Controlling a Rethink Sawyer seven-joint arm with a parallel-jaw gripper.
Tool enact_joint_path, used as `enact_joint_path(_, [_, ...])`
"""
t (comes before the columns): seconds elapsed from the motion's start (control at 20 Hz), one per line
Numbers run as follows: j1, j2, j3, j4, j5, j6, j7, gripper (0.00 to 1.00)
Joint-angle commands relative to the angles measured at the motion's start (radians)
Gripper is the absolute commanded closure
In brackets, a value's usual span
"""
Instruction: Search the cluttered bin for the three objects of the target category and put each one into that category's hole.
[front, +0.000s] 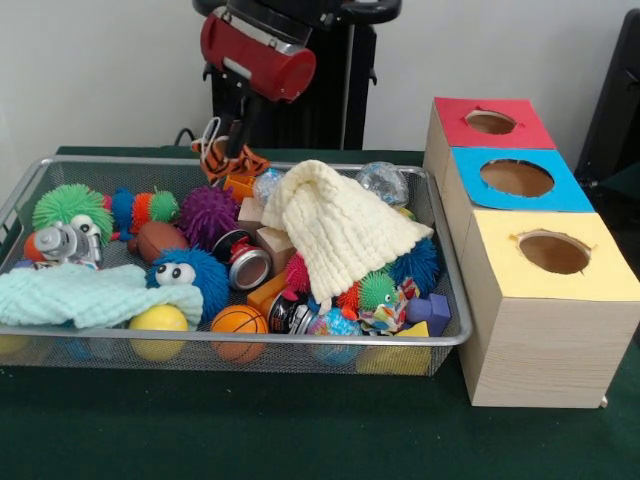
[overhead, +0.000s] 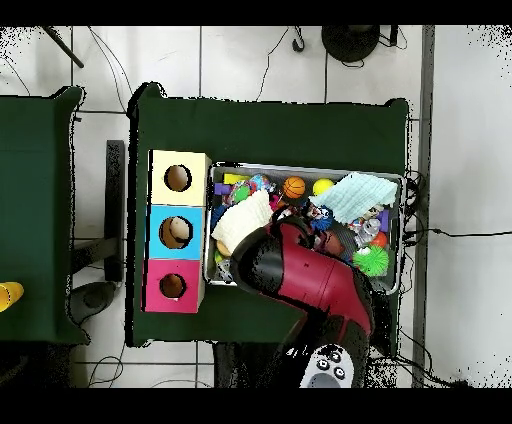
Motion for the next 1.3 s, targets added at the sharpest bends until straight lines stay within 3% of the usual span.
enact_joint_path(0.05, [0.001, -0.011, 0.18, 0.093, 0.106, 0.151, 0.196, 1.0])
enact_joint_path(0.3, [0.057, 0.007, 0.157, 0.101, 0.164, 0.148, 0.246, 1.0])
enact_joint_path(0.6, [0.151, 0.004, 0.091, 0.071, 0.235, 0.247, 0.305, 1.0])
enact_joint_path(0.9, [0.216, 0.017, 0.065, 0.063, 0.298, 0.28, 0.341, 1.0])
enact_joint_path(1.15, [0.278, 0.051, 0.04, 0.04, 0.346, 0.319, 0.399, 1.0])
enact_joint_path(1.3, [0.329, 0.078, -0.015, 0.004, 0.348, 0.386, 0.447, 1.0])
